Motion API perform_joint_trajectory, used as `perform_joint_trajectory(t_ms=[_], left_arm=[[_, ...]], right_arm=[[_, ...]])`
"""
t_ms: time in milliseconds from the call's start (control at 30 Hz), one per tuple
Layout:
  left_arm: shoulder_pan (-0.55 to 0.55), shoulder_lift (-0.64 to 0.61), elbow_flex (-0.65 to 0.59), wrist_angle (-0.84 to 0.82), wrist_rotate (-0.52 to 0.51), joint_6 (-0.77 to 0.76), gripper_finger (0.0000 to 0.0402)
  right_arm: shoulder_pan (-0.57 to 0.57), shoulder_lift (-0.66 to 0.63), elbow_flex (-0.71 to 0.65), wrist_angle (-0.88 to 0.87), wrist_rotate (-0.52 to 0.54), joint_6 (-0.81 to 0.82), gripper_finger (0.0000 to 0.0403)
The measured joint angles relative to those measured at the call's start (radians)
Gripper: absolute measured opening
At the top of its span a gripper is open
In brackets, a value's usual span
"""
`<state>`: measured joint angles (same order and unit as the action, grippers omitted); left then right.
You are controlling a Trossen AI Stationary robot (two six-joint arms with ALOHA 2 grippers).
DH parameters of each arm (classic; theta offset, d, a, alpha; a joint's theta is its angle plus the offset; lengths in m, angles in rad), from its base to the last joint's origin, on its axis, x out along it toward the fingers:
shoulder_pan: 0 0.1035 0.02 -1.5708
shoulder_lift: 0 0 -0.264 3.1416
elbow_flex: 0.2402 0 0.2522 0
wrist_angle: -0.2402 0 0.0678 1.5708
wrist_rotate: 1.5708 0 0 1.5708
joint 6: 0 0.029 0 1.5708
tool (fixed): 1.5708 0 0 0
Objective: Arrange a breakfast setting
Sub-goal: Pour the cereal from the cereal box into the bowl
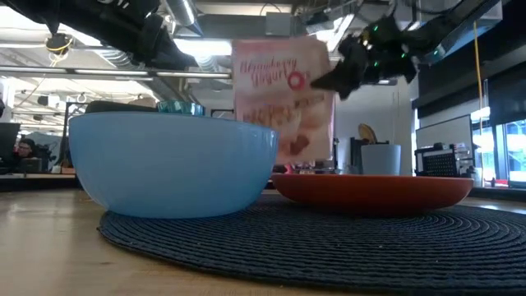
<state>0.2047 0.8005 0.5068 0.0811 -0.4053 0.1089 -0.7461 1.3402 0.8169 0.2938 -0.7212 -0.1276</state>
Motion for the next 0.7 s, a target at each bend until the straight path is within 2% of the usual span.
perform_joint_trajectory(t_ms=[100,300,533,700], left_arm=[[-0.001,0.020,0.000,0.005,0.061,0.011,0.0268],[0.000,0.104,0.000,0.129,0.057,0.033,0.0268],[-0.003,0.217,0.000,0.316,0.155,0.109,0.0270],[-0.021,0.260,-0.002,0.379,0.158,0.160,0.0297]], right_arm=[[0.000,-0.074,0.000,0.002,-0.054,0.028,0.0004],[0.035,-0.196,0.000,0.020,-0.087,0.055,0.0002],[0.169,-0.238,0.001,0.068,-0.069,0.070,0.0001],[0.234,-0.241,0.002,0.067,0.013,0.036,0.0001]])
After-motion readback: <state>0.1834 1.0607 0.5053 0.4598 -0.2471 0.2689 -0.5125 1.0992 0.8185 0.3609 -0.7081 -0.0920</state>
